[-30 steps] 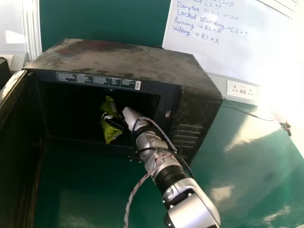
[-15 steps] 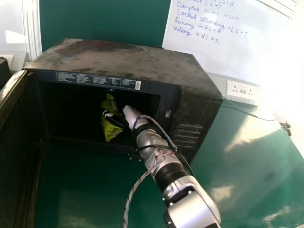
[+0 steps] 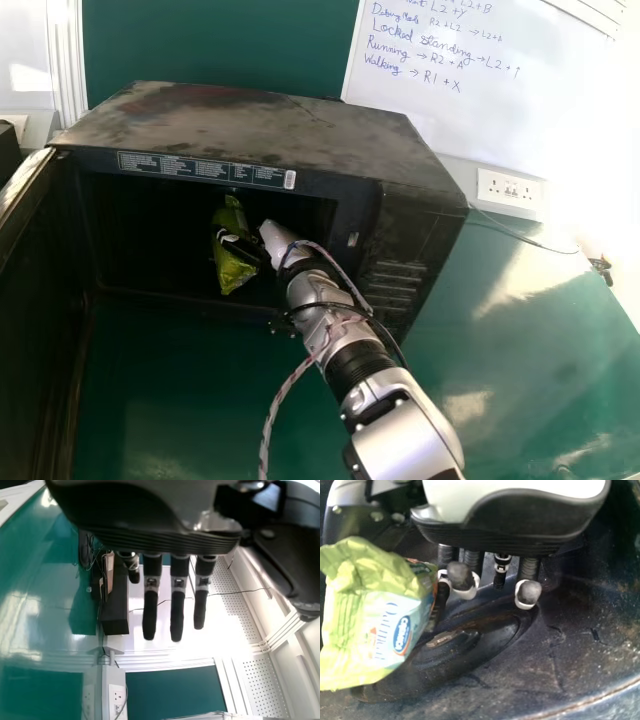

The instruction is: Put biscuit inside oven

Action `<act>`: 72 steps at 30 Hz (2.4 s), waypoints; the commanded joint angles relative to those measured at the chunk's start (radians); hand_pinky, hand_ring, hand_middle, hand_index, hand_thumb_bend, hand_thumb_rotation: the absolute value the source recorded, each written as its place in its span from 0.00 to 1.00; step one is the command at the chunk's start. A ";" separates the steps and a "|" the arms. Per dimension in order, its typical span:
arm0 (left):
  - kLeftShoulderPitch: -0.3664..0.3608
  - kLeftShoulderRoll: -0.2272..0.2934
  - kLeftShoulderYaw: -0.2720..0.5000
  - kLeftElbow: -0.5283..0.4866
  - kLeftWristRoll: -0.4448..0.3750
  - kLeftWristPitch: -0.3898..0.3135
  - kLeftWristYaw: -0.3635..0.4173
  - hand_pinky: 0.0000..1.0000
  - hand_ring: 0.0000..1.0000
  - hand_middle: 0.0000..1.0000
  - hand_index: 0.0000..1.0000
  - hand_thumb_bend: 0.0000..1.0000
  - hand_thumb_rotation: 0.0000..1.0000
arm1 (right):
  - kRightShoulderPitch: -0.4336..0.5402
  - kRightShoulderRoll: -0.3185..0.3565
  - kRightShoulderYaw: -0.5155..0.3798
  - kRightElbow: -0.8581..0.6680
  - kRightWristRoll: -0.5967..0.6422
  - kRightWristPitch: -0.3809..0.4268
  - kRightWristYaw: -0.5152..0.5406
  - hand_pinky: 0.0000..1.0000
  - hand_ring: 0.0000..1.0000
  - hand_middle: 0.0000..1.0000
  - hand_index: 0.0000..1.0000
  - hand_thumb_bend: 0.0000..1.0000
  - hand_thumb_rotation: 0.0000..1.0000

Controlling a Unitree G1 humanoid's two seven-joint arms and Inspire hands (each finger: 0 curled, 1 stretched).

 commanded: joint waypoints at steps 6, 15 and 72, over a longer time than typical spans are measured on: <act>0.022 -0.005 -0.004 0.001 0.002 -0.015 -0.007 0.49 0.63 0.67 0.69 0.74 0.50 | -0.039 -0.006 0.001 0.022 -0.013 0.012 -0.017 0.00 0.00 0.00 0.00 0.77 0.00; 0.019 -0.007 -0.007 0.013 0.008 -0.043 -0.017 0.53 0.67 0.70 0.74 0.74 0.48 | -0.028 -0.001 -0.019 0.029 0.004 0.023 -0.007 0.00 0.00 0.00 0.00 0.75 0.00; 0.020 0.045 -0.030 0.153 0.025 -0.288 -0.158 0.30 0.41 0.51 0.67 0.74 0.53 | 0.091 -0.008 -0.027 -0.008 -0.002 -0.058 -0.154 1.00 1.00 0.95 0.85 0.92 0.19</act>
